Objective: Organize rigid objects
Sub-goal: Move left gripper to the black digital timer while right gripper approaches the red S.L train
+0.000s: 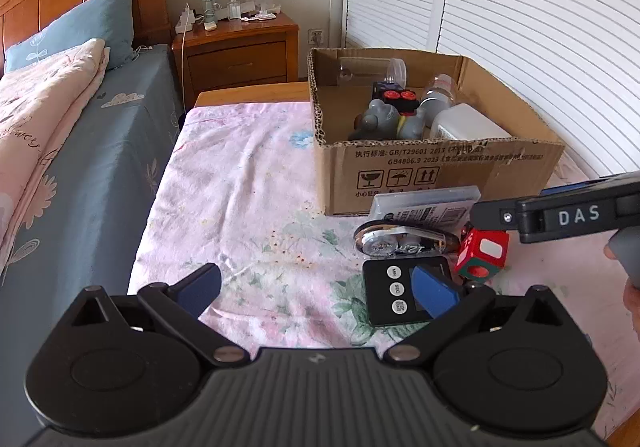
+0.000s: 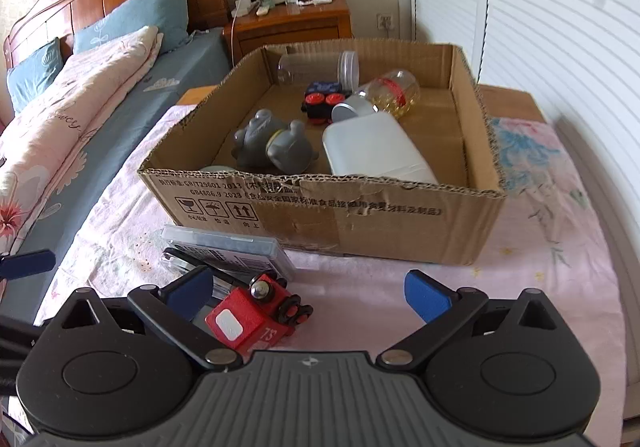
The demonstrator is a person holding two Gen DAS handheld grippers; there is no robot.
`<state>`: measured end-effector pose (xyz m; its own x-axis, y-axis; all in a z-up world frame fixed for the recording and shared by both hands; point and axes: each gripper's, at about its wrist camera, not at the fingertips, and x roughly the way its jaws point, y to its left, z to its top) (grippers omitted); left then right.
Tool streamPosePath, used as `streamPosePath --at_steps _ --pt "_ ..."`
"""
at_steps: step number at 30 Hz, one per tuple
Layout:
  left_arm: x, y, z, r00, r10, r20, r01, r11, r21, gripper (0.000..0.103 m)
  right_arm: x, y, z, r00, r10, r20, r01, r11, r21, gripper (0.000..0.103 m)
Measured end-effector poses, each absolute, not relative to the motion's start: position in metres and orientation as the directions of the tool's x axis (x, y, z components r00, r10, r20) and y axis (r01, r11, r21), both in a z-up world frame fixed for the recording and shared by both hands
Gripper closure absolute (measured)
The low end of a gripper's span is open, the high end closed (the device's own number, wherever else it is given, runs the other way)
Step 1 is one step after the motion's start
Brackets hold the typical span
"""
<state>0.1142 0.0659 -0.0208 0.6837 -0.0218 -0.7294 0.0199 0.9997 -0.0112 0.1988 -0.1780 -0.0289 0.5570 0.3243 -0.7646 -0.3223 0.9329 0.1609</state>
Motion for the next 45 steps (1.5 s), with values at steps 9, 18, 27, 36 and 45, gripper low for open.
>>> streamPosePath --at_steps 9,18,27,36,45 --pt "0.111 0.07 -0.021 0.684 -0.016 -0.729 0.001 1.0 -0.021 0.002 0.202 -0.193 -0.042 0.537 0.344 -0.77 -0.292 0.932 0.213 0.0" --pt "0.111 0.069 -0.022 0.681 -0.051 -0.73 0.019 0.998 -0.053 0.002 0.184 -0.222 -0.045 0.533 0.337 -0.776 -0.321 0.929 0.183 0.0" --pt "0.109 0.065 -0.021 0.682 -0.075 -0.727 0.032 0.997 -0.072 0.002 0.16 -0.206 -0.063 0.512 0.26 -0.819 -0.526 0.848 -0.059 0.0" --pt "0.113 0.055 -0.025 0.67 -0.116 -0.733 0.075 0.993 -0.088 0.002 0.187 -0.203 -0.073 0.552 0.28 -0.785 -0.496 0.867 -0.039 0.0" --pt "0.128 0.032 -0.049 0.625 -0.141 -0.768 0.126 0.989 -0.079 0.002 0.186 -0.207 -0.079 0.601 0.303 -0.74 -0.469 0.883 -0.019 0.0"
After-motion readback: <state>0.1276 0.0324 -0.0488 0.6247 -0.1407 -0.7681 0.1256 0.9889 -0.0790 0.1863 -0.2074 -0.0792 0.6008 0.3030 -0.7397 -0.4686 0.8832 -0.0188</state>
